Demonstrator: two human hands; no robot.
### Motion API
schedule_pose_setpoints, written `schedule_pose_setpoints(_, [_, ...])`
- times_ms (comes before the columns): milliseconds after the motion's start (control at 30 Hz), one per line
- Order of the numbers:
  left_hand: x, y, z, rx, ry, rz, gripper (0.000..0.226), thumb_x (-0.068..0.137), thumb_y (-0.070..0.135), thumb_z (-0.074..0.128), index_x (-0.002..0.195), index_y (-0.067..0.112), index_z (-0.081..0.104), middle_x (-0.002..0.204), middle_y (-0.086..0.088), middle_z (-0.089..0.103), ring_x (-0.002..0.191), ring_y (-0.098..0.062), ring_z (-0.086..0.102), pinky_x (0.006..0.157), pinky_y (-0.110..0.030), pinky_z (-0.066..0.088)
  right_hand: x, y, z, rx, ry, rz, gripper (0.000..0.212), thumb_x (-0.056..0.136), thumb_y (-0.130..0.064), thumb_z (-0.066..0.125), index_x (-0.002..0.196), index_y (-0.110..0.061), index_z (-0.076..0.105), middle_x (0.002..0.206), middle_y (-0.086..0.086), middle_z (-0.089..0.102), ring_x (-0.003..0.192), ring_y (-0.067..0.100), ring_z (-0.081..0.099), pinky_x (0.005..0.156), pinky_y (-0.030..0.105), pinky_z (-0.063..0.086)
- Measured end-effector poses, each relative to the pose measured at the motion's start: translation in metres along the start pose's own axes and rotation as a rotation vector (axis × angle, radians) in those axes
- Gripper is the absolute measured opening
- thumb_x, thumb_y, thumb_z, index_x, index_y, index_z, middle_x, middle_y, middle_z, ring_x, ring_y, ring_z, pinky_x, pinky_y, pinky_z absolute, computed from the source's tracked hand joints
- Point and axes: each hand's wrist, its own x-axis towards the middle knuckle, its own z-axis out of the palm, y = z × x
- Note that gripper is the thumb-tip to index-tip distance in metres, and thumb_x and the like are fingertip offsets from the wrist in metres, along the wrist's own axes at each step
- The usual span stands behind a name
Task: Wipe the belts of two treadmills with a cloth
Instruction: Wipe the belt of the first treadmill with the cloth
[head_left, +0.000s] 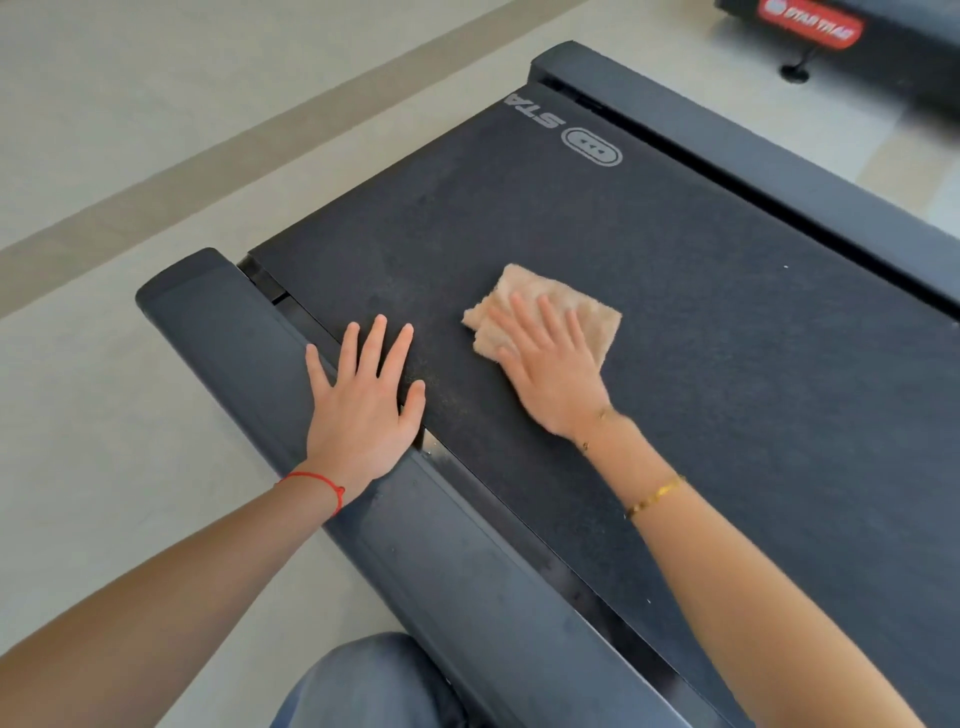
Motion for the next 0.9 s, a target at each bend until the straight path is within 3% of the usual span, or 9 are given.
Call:
schedule_pose_setpoints(100, [0.0, 0.0, -0.001, -0.013, 0.0, 0.007, 0.062, 0.102, 0.048, 0.026, 0.159, 0.029, 0.011, 0.167, -0.002, 0.011, 0.154, -0.028, 0.006, 0.119, -0.066, 0.005, -0.057, -0.001, 0.005, -0.019, -0.015, -0.095, 0.053, 0.105, -0.044, 0.018, 0.157, -0.032, 0.012, 0.165, -0.01, 0.003, 0.152, 0.021, -0.006, 0.123, 0.044, -0.006])
schedule_pose_setpoints(167, [-0.001, 0.001, -0.003, -0.025, -0.003, 0.013, 0.061, 0.103, 0.046, 0.028, 0.159, 0.029, 0.014, 0.167, -0.002, 0.013, 0.154, -0.03, 0.006, 0.119, -0.066, 0.004, -0.086, 0.016, 0.003, -0.016, 0.002, -0.048, 0.053, 0.105, -0.043, 0.02, 0.157, -0.033, 0.013, 0.164, -0.012, 0.003, 0.153, 0.019, -0.005, 0.124, 0.043, -0.004])
schedule_pose_setpoints(400, [-0.007, 0.01, -0.009, -0.027, -0.022, 0.108, 0.058, 0.103, 0.042, 0.032, 0.158, 0.027, 0.02, 0.166, -0.001, 0.018, 0.153, -0.028, 0.011, 0.119, -0.065, 0.006, -0.101, 0.075, -0.013, 0.031, 0.088, 0.466, 0.053, 0.107, -0.04, 0.017, 0.158, -0.031, 0.007, 0.166, -0.005, -0.002, 0.152, 0.026, -0.005, 0.123, 0.048, -0.003])
schedule_pose_setpoints(467, [-0.008, 0.022, -0.008, -0.05, -0.03, 0.124, 0.058, 0.103, 0.042, 0.032, 0.158, 0.028, 0.021, 0.166, 0.0, 0.017, 0.153, -0.028, 0.01, 0.119, -0.064, 0.006, -0.104, 0.059, -0.009, 0.023, 0.083, 0.44, 0.053, 0.107, -0.039, 0.017, 0.158, -0.032, 0.007, 0.166, -0.005, -0.003, 0.152, 0.027, -0.005, 0.122, 0.048, -0.004])
schedule_pose_setpoints(700, [-0.017, 0.086, 0.0, -0.089, -0.042, 0.244, 0.06, 0.103, 0.041, 0.034, 0.159, 0.026, 0.018, 0.167, -0.003, 0.014, 0.153, -0.033, 0.008, 0.122, -0.059, 0.006, -0.188, 0.021, 0.009, -0.019, -0.006, 0.054, 0.054, 0.105, -0.047, 0.014, 0.157, -0.035, 0.011, 0.165, -0.013, 0.003, 0.153, 0.02, -0.004, 0.124, 0.043, -0.003])
schedule_pose_setpoints(800, [-0.02, 0.105, 0.004, -0.101, -0.046, 0.284, 0.06, 0.104, 0.04, 0.034, 0.159, 0.026, 0.017, 0.167, -0.004, 0.012, 0.153, -0.034, 0.006, 0.122, -0.059, 0.005, -0.22, 0.048, 0.005, -0.007, 0.018, 0.127, 0.054, 0.104, -0.049, 0.014, 0.157, -0.036, 0.011, 0.164, -0.014, 0.002, 0.153, 0.018, -0.004, 0.124, 0.042, -0.002])
schedule_pose_setpoints(900, [-0.022, 0.122, 0.008, -0.102, -0.044, 0.313, 0.06, 0.104, 0.04, 0.032, 0.159, 0.027, 0.015, 0.168, -0.003, 0.009, 0.154, -0.033, 0.003, 0.122, -0.059, 0.004, -0.222, 0.083, -0.005, 0.002, 0.086, 0.376, 0.054, 0.103, -0.046, 0.016, 0.156, -0.035, 0.012, 0.165, -0.01, 0.004, 0.153, 0.023, -0.001, 0.124, 0.044, 0.0])
